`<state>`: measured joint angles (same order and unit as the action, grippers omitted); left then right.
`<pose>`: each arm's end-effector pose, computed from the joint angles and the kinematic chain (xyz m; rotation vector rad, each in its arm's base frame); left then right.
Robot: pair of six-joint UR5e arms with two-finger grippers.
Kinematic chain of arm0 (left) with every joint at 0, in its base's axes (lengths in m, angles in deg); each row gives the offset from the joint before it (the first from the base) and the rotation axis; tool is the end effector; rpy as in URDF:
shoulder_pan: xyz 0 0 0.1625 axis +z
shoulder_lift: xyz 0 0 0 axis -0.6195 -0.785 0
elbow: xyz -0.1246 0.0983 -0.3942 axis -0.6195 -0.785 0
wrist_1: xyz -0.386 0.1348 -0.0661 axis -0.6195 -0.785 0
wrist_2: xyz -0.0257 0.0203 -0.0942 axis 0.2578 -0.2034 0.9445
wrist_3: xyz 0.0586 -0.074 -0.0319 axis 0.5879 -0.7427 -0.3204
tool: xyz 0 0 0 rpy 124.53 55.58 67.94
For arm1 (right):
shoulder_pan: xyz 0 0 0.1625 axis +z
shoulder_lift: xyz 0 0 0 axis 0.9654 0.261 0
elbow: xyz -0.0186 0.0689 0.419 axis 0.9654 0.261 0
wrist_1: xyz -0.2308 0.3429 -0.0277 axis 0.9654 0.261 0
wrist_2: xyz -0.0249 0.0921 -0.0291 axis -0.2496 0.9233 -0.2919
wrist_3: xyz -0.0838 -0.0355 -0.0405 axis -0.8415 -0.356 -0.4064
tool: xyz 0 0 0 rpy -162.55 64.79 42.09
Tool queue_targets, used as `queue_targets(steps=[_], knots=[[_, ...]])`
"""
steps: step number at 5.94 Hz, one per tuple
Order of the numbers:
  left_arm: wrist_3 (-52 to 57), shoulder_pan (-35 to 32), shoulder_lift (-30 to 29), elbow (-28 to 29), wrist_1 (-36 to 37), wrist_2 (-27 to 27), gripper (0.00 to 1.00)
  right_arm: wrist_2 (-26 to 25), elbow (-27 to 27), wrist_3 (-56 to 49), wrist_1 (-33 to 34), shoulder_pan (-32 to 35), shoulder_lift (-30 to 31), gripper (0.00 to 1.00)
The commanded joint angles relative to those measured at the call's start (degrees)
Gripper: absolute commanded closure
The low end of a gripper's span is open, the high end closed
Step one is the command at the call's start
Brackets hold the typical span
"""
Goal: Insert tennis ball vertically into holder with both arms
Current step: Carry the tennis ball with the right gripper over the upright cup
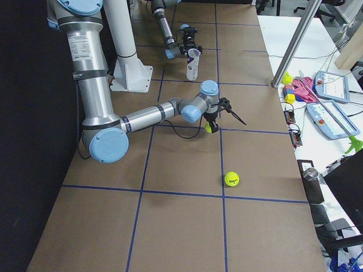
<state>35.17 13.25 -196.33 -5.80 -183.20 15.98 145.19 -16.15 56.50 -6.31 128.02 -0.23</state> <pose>0.5324 -0.3893 0.2710 1.7277 1.6511 0.4394 -0.2765 -0.5081 0.4471 0.2889 -0.7939 -0.2966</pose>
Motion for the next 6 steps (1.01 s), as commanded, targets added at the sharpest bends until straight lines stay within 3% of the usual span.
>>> queue_targets(steps=[1,2,4,5,6], knots=[[-0.06,0.07,-0.06,0.0,0.0,0.0,0.53,0.89,-13.16,3.7,13.92,0.55,-2.12,0.79],[-0.06,-0.02,-0.06,0.0,0.0,-0.09,0.53,0.98,-13.64,14.79,17.0,-0.58,-8.49,0.79],[-0.15,0.16,-0.23,0.0,0.09,-0.7,0.53,0.2,-14.08,28.89,30.86,-5.05,-24.57,0.8],[-0.23,0.16,-0.32,0.0,0.09,-0.88,0.53,-1.46,-14.09,35.4,31.18,-7.94,-28.55,0.8],[-0.24,0.16,-0.32,0.0,0.17,-0.97,0.53,-4.43,-14.09,39.82,35.62,-11.45,-34.08,0.8]])
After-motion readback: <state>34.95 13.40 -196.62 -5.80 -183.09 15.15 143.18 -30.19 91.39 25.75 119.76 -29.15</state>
